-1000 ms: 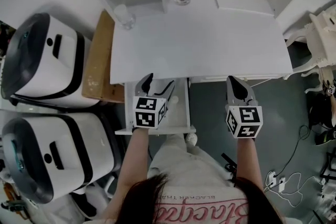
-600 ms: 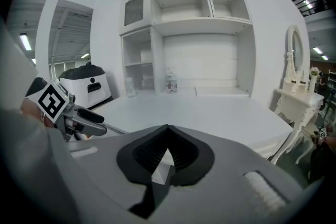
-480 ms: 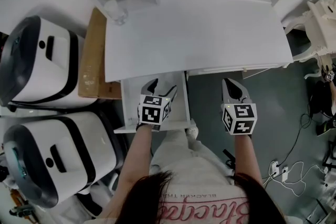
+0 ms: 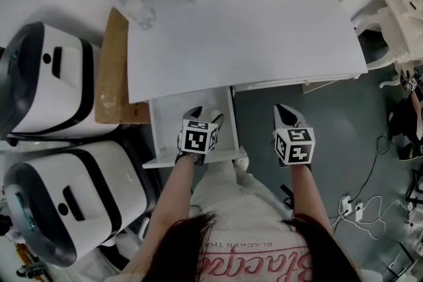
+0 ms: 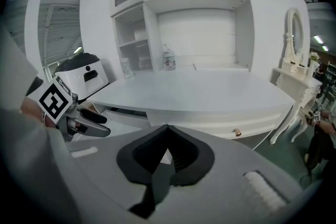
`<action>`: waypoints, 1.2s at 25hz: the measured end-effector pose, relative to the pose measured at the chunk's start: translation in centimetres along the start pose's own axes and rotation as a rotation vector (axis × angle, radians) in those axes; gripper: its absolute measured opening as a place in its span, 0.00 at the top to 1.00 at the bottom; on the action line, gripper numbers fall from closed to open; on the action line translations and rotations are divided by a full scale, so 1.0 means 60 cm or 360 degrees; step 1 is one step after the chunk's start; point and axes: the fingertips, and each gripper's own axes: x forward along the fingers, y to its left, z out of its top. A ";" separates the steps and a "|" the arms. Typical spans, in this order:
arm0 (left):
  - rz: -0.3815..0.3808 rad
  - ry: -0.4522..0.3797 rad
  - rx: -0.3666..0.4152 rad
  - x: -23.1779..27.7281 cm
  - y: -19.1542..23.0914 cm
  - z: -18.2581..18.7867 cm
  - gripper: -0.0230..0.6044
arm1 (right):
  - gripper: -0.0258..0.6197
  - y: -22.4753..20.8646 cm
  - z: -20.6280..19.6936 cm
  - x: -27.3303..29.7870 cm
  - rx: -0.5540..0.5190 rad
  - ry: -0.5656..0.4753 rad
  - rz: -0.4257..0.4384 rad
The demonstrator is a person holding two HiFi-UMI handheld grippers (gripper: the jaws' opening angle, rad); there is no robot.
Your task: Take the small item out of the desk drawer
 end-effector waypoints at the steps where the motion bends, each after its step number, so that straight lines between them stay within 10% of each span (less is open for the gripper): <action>1: -0.0003 0.0025 -0.0011 0.006 0.001 -0.007 0.44 | 0.96 -0.001 -0.007 0.004 0.0011 0.0020 0.0001; 30: 0.0066 0.0464 -0.0211 0.155 0.035 -0.130 0.45 | 0.96 -0.032 -0.193 0.057 0.0267 0.0484 -0.0038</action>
